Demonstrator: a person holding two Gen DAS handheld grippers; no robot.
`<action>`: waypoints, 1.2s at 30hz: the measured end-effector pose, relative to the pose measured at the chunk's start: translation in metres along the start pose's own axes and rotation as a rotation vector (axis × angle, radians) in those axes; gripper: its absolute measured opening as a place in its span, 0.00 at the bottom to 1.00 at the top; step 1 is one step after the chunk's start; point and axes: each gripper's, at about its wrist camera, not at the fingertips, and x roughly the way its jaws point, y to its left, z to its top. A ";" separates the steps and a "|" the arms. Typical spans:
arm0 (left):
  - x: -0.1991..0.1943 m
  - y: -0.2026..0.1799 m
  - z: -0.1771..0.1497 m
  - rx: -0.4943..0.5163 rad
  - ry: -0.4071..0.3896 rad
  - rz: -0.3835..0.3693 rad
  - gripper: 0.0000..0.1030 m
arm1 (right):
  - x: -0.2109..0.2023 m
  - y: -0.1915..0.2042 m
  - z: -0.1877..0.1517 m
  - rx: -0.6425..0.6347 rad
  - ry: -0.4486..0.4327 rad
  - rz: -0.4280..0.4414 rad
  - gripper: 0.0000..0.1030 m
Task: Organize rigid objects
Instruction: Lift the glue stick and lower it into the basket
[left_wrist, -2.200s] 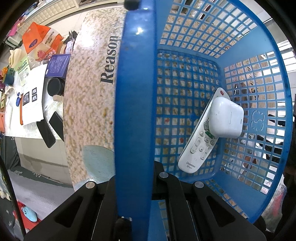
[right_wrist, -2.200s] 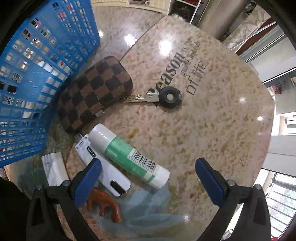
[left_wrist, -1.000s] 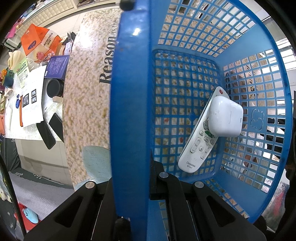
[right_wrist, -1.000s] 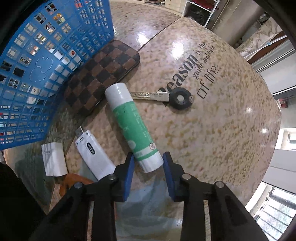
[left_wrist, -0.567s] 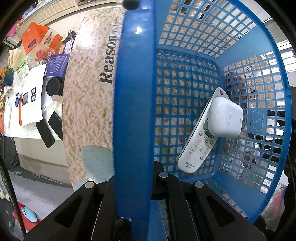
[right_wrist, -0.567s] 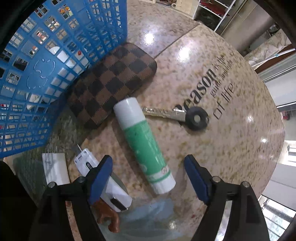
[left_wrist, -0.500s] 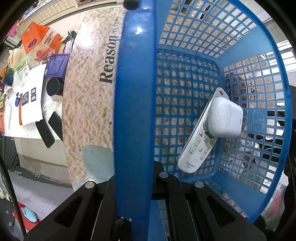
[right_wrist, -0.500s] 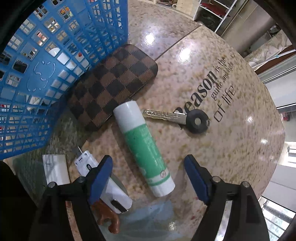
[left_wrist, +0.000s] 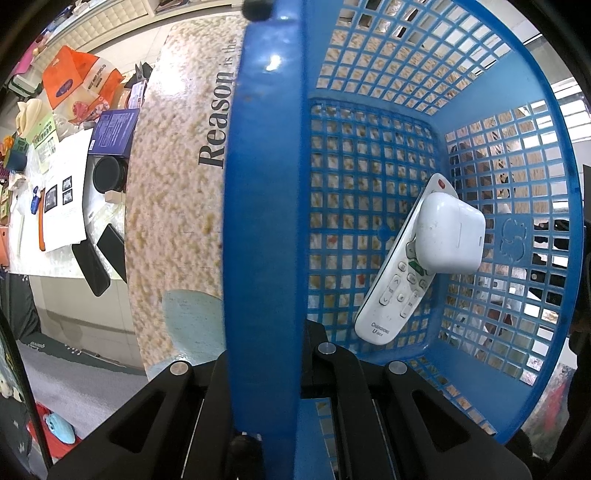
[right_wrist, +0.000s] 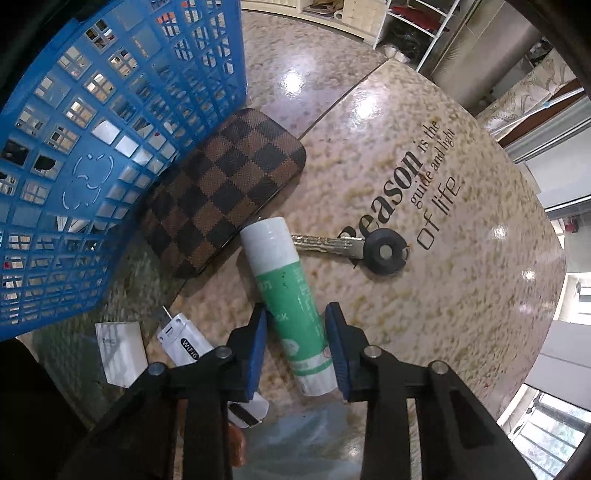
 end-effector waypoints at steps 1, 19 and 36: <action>0.000 0.000 0.000 0.000 -0.001 0.000 0.03 | 0.000 -0.002 -0.006 0.011 -0.001 -0.009 0.26; -0.001 -0.009 0.002 0.031 -0.001 0.009 0.03 | -0.103 -0.012 -0.048 0.149 -0.138 -0.080 0.22; -0.004 -0.001 0.000 0.015 -0.008 -0.004 0.03 | -0.179 0.072 0.026 -0.051 -0.331 -0.070 0.22</action>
